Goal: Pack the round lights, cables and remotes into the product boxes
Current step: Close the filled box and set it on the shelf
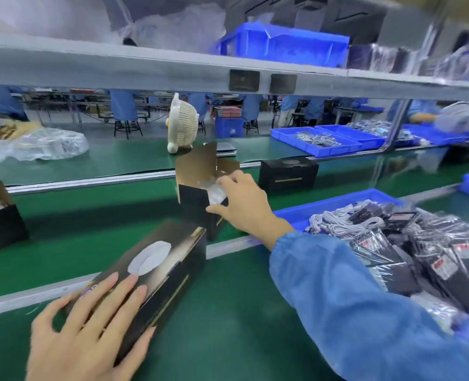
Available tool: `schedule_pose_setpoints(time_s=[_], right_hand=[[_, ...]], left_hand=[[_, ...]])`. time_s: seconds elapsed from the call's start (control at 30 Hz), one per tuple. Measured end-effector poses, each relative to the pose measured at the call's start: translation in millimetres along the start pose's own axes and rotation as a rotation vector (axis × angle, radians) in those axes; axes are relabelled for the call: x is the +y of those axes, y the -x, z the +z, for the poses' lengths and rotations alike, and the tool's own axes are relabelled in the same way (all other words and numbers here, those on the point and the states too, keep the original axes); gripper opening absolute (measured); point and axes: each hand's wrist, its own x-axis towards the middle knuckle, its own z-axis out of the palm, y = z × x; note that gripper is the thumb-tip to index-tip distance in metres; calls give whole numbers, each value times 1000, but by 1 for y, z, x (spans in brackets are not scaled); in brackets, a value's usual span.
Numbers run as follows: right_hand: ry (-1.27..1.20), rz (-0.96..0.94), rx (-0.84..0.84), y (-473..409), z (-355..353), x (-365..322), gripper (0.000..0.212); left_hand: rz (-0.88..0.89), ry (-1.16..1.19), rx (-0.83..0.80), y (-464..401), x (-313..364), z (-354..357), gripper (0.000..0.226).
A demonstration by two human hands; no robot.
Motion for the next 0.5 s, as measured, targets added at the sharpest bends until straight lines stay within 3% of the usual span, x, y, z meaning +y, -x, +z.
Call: schedule_pose_setpoints(time_s=[0.07, 0.13, 0.2, 0.27, 0.33, 0.4, 0.43, 0.5], right_hand=[[3, 29, -121, -22, 26, 21, 60], [54, 2, -150, -30, 39, 23, 43], [234, -61, -114, -32, 35, 17, 30], [305, -129, -29, -19, 27, 5, 22], [139, -258, 24, 11, 19, -16, 21], [-259, -422, -95, 51, 2, -26, 16], [-385, -459, -71, 65, -13, -17, 10], [-281, -328, 85, 79, -47, 35, 7]], left_hand=[[-131, -42, -133, -30, -29, 27, 54], [-326, -61, -281, -69, -50, 44, 59], [-602, 145, -363, -105, -44, 47, 94], [-756, 485, -339, -118, -16, 47, 134], [-724, 725, -313, -111, 21, 45, 151], [-673, 803, -226, -93, 49, 42, 151], [-671, 830, -152, -85, 56, 37, 146], [-714, 883, -45, -66, 57, 26, 137]])
